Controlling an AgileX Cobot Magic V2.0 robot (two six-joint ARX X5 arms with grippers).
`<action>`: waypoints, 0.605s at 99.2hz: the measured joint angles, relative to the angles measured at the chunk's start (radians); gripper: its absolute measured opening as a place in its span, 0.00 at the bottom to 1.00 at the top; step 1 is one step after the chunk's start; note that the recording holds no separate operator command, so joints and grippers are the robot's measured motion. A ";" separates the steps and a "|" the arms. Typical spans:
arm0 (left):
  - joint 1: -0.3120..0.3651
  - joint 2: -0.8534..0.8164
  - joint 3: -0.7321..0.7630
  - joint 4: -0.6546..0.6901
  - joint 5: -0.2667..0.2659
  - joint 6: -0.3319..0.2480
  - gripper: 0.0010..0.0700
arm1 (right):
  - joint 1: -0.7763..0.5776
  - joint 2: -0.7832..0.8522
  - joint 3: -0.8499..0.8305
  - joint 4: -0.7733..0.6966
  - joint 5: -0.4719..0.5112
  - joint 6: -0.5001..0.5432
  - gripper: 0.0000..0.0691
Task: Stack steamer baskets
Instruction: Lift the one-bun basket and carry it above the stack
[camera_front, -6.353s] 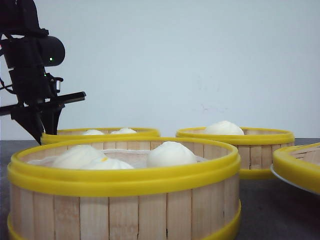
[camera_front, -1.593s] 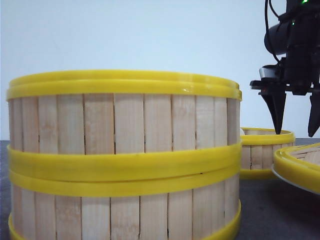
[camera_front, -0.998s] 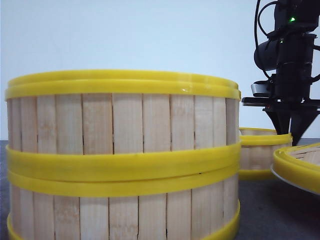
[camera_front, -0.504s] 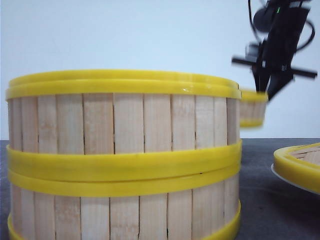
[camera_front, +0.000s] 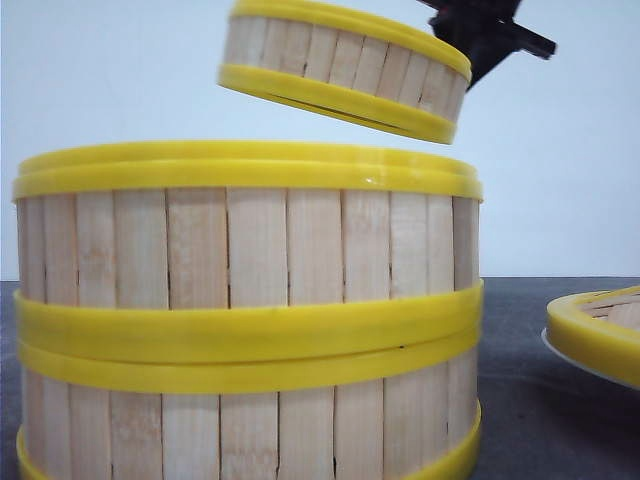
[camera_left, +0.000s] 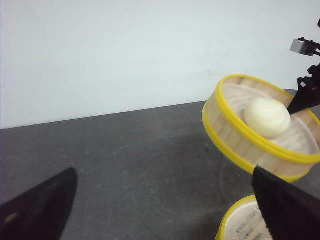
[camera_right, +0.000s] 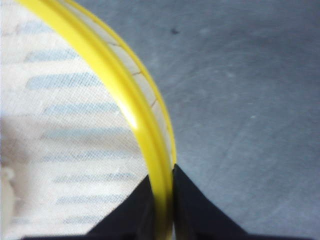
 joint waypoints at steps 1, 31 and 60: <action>0.000 0.000 0.000 0.000 0.000 0.001 0.99 | 0.004 -0.001 0.000 0.000 0.001 0.000 0.03; 0.000 0.000 0.000 -0.016 0.000 0.002 0.99 | 0.180 -0.157 -0.167 0.000 0.033 -0.002 0.03; 0.000 0.000 0.000 -0.030 0.000 0.002 0.99 | 0.306 -0.237 -0.415 -0.001 0.108 -0.010 0.03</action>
